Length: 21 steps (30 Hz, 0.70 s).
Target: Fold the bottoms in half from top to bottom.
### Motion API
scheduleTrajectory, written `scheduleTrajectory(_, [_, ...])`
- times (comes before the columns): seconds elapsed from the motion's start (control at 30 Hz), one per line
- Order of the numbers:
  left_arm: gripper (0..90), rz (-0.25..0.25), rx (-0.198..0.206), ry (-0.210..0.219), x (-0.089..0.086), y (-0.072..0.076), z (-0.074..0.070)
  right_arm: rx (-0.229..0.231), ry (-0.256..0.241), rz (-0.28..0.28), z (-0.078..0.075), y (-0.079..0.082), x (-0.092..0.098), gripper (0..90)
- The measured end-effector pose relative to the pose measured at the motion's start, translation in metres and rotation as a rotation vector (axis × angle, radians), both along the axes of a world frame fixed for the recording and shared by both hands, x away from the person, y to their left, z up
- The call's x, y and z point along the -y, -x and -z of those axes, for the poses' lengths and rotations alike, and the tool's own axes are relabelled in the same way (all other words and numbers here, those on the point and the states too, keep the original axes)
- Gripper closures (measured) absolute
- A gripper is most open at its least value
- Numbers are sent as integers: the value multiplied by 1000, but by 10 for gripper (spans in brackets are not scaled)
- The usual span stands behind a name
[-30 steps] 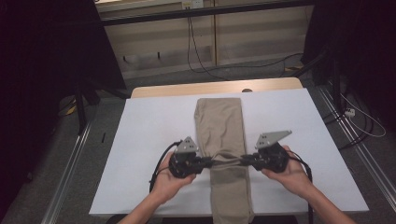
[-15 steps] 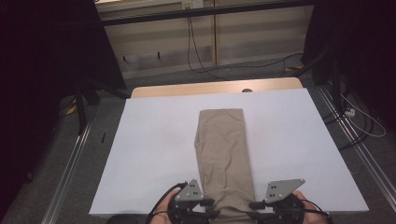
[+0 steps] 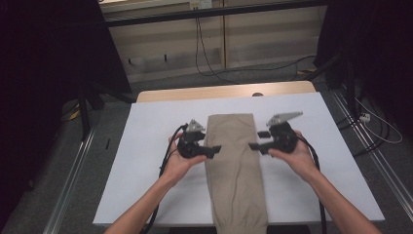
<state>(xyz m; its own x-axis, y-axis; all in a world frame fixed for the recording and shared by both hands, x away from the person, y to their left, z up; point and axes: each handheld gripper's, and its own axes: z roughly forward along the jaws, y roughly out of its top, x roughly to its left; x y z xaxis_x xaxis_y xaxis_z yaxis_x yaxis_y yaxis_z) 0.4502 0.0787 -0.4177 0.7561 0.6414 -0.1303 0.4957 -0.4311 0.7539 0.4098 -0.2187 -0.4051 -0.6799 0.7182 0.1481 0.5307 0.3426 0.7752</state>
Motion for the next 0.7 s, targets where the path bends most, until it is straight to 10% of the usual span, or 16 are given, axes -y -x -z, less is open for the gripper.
scheduleTrajectory(0.27, [231, -165, 21, -5, 4, -86, 24, -10, 63, 145, 21, -110, 1, 415])
scheduleTrajectory(0.47, [230, -176, -52, -19, 5, -116, 43, -34, 98, 181, 34, -145, -2, 381])
scheduleTrajectory(0.7, [256, -139, -37, -48, 10, -126, 42, -88, 117, 158, 53, -156, -6, 401])
